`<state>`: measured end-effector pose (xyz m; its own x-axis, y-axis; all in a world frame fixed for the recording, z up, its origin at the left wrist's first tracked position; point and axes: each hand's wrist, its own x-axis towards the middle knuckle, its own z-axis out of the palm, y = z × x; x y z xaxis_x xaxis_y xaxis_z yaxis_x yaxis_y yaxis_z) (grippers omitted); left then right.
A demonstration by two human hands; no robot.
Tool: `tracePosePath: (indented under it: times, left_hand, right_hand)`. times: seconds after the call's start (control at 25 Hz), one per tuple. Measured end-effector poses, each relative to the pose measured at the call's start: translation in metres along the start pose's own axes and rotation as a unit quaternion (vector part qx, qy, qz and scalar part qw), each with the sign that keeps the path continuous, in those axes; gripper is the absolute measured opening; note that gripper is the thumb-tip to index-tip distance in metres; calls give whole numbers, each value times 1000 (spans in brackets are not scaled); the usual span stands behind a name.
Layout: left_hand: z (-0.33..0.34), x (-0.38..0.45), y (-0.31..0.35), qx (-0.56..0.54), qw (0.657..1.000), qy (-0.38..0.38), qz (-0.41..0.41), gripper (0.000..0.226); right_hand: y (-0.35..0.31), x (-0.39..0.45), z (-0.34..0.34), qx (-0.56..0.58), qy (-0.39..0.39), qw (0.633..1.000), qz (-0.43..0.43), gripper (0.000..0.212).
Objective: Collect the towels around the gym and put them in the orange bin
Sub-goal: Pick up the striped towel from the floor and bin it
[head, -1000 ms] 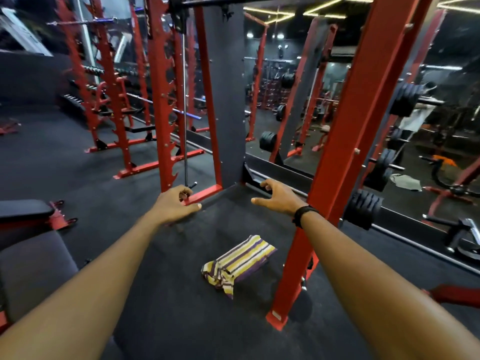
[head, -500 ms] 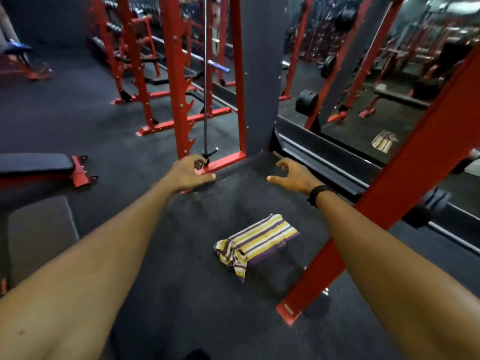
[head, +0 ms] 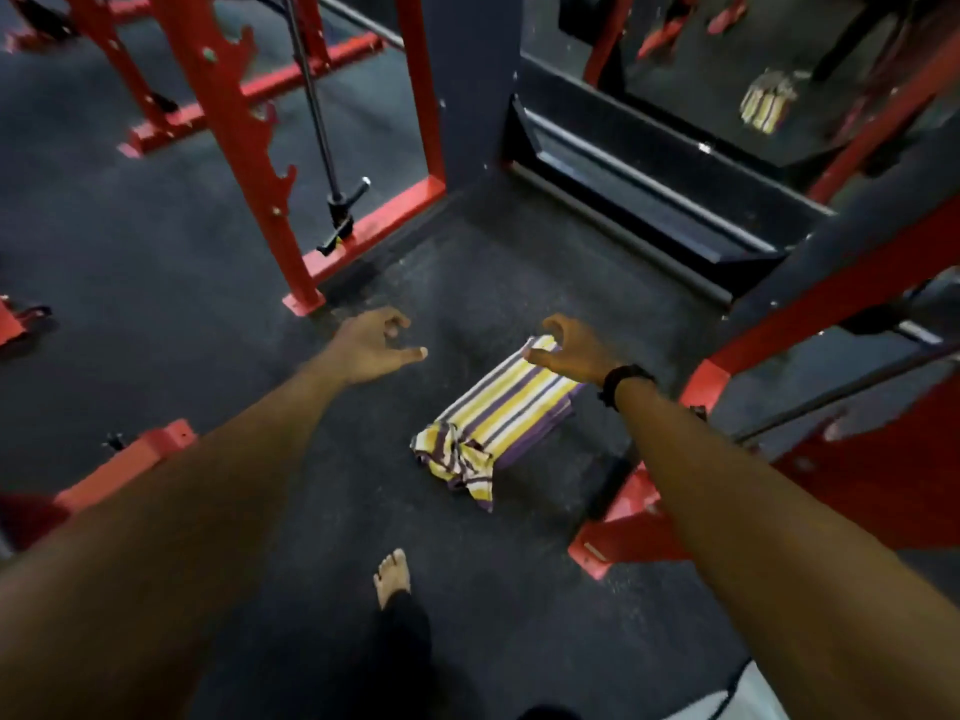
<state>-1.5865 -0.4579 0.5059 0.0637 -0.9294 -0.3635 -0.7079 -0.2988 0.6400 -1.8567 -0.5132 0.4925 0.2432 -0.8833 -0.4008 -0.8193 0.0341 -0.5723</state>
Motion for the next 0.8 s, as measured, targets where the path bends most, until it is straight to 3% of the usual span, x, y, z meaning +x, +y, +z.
tracePosePath:
  times: [0.2, 0.44, 0.8]
  left_hand:
    - [44, 141, -69, 15, 995, -81, -64, 54]
    - [182, 275, -203, 20, 985, -145, -92, 48]
    - [377, 362, -365, 38, 974, -176, -138, 50]
  right_hand:
    - [67, 119, 68, 36, -11, 995, 97, 58]
    - [210, 257, 223, 48, -73, 982, 169, 47]
    - [380, 373, 452, 10, -158, 970, 187, 41]
